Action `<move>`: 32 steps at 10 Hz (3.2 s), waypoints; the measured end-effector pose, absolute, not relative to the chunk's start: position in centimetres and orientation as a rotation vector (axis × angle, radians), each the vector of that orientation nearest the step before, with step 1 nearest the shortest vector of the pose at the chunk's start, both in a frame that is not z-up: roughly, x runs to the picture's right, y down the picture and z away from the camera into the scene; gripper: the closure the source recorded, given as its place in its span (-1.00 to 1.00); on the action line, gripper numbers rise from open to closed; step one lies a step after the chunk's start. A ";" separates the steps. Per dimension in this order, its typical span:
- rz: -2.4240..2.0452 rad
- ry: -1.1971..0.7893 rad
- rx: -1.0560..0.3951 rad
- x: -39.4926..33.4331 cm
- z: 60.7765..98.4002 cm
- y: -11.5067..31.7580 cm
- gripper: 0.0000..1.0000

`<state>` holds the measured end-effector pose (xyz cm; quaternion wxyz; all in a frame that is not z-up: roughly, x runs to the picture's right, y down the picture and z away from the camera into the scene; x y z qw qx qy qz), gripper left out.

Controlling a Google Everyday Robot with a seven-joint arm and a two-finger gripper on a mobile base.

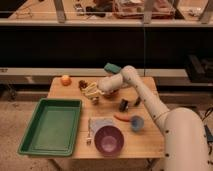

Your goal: Place banana in metal cup

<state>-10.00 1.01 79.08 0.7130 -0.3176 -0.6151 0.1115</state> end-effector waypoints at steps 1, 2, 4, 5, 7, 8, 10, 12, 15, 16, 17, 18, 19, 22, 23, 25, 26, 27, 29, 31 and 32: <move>0.251 -1.357 -0.696 -9.9 79.2 0.6 1.00; 0.256 -1.350 -0.690 -9.8 79.4 0.3 1.00; 0.267 -1.331 -0.678 -9.5 79.6 -0.6 1.00; 0.271 -1.324 -0.673 -9.4 79.7 -0.9 1.00; 0.279 -1.305 -0.670 -9.2 80.2 -1.3 1.00; 0.287 -1.294 -0.671 -9.0 80.6 -1.3 1.00; 0.305 -1.269 -0.683 -8.3 81.6 -0.9 1.00; 0.316 -1.252 -0.688 -7.8 82.2 -0.7 1.00; 0.331 -1.232 -0.697 -7.5 83.4 -0.6 1.00; 0.333 -1.230 -0.702 -7.7 83.7 -0.4 1.00; 0.339 -1.228 -0.714 -7.9 84.2 0.0 1.00; 0.342 -1.226 -0.721 -7.9 84.5 0.2 1.00; 0.346 -1.223 -0.727 -7.9 84.8 0.4 1.00; 0.333 -1.205 -0.748 -8.5 85.4 0.9 0.70; 0.338 -1.198 -0.746 -8.5 85.6 0.9 0.45; 0.343 -1.188 -0.740 -8.6 85.9 0.8 0.05; 0.342 -1.187 -0.739 -8.7 85.9 0.7 -0.09; 0.340 -1.185 -0.739 -8.9 85.9 0.6 -0.35; 0.341 -1.186 -0.738 -8.9 85.8 0.4 -0.59; 0.338 -1.197 -0.742 -9.0 85.5 0.3 -0.60; 0.336 -1.202 -0.744 -9.0 85.4 0.3 -0.60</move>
